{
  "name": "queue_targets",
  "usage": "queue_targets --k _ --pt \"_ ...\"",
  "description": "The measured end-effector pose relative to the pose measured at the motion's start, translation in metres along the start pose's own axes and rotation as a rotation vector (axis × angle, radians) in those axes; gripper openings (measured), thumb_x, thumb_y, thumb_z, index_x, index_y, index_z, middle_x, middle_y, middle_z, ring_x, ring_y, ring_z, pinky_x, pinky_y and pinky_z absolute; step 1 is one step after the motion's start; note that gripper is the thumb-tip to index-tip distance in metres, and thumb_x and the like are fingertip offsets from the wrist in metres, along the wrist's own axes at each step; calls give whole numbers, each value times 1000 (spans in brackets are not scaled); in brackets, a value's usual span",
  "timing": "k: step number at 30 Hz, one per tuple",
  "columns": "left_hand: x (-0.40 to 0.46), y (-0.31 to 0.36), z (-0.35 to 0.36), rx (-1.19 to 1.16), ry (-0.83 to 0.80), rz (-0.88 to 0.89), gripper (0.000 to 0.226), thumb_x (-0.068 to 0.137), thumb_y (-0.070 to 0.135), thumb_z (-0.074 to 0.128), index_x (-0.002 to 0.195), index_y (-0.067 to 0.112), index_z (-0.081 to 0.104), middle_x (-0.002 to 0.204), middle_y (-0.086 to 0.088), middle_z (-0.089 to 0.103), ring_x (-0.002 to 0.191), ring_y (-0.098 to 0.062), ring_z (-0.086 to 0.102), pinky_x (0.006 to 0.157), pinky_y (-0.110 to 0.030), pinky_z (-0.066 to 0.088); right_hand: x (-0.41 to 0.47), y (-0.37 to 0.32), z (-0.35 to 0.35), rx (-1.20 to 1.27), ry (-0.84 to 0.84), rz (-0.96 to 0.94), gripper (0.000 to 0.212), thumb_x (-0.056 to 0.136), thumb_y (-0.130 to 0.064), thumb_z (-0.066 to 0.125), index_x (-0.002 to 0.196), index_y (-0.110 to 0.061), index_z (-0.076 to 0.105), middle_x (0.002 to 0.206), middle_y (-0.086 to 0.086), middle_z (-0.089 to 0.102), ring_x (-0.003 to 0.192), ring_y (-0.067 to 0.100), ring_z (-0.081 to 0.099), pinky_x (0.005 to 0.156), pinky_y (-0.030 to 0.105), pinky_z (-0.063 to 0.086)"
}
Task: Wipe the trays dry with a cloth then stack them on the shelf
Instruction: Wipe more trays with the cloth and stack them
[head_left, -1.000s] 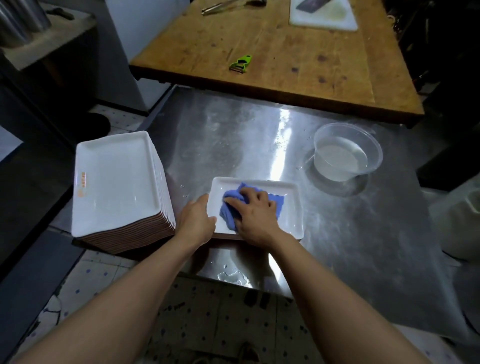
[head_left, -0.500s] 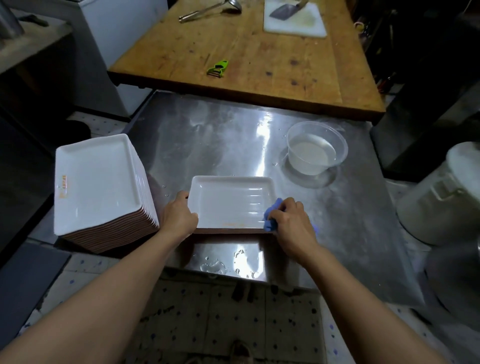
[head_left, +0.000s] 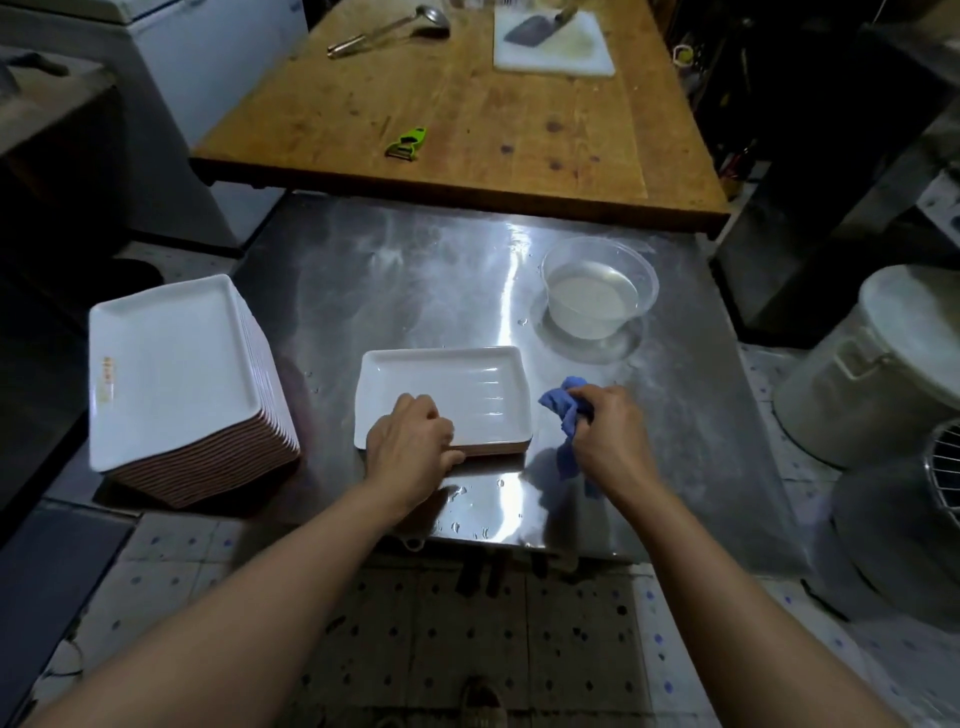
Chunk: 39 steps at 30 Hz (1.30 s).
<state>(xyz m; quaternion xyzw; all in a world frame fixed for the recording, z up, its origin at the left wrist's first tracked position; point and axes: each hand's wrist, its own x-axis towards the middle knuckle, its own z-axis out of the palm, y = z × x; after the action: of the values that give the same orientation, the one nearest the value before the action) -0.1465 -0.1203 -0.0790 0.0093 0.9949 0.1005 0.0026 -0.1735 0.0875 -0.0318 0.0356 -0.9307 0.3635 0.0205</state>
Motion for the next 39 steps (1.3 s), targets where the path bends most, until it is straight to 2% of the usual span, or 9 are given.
queue_targets --k 4,7,9,14,17,22,26,31,39 --pt "2 1 4 105 11 43 16 87 14 53 92 19 68 95 5 57 97 -17 49 51 -24 15 -6 2 2 29 29 10 21 77 14 45 78 9 66 76 23 63 71 30 58 59 29 38" --pt "0 0 0 64 30 73 14 86 12 55 84 18 67 89 3 56 91 -18 52 49 -25 8 -8 5 2 52 -3 43 23 80 12 44 79 6 66 79 20 64 71 22 58 65 38 47" --pt "-3 -2 -3 37 58 102 11 85 12 58 80 16 66 85 2 56 87 -20 53 50 -25 11 -9 5 1 72 8 73 24 81 12 44 82 6 67 82 19 65 73 16 57 68 36 47" --pt "-12 -4 -21 -55 164 208 13 73 3 71 72 9 61 78 -2 60 72 -26 56 46 -26 27 -11 2 -4 97 31 113 24 86 6 49 93 -2 71 87 8 65 74 12 54 55 9 40" --pt "-8 -2 -30 -74 198 179 1 85 10 59 85 10 59 81 -5 62 75 -30 57 52 -30 28 -11 -5 -6 121 21 117 24 86 4 49 95 -4 71 92 11 68 76 17 58 63 18 44" --pt "7 6 -60 -91 278 84 16 93 25 52 98 12 58 81 -13 66 76 -37 60 58 -34 30 -9 -29 -18 171 128 89 25 83 3 52 97 -5 72 76 0 59 72 17 57 56 0 35" --pt "6 8 -92 -372 396 -26 12 92 24 55 91 12 59 78 -13 66 74 -37 58 59 -34 33 -5 -57 -34 192 221 47 24 80 3 54 89 -9 73 65 -23 50 56 -1 52 55 -2 34" --pt "-8 9 -139 -861 434 -196 16 90 15 57 74 18 56 60 7 53 57 -8 48 57 -22 36 2 -107 -51 216 250 -88 27 85 -6 57 107 -15 70 101 6 64 85 10 59 76 15 46" --pt "-36 0 -194 -1379 391 -310 25 94 8 51 70 13 56 63 -7 55 56 -15 47 57 -25 42 1 -205 -61 233 331 -448 35 77 -6 69 112 -10 68 114 13 54 104 20 53 86 17 38"
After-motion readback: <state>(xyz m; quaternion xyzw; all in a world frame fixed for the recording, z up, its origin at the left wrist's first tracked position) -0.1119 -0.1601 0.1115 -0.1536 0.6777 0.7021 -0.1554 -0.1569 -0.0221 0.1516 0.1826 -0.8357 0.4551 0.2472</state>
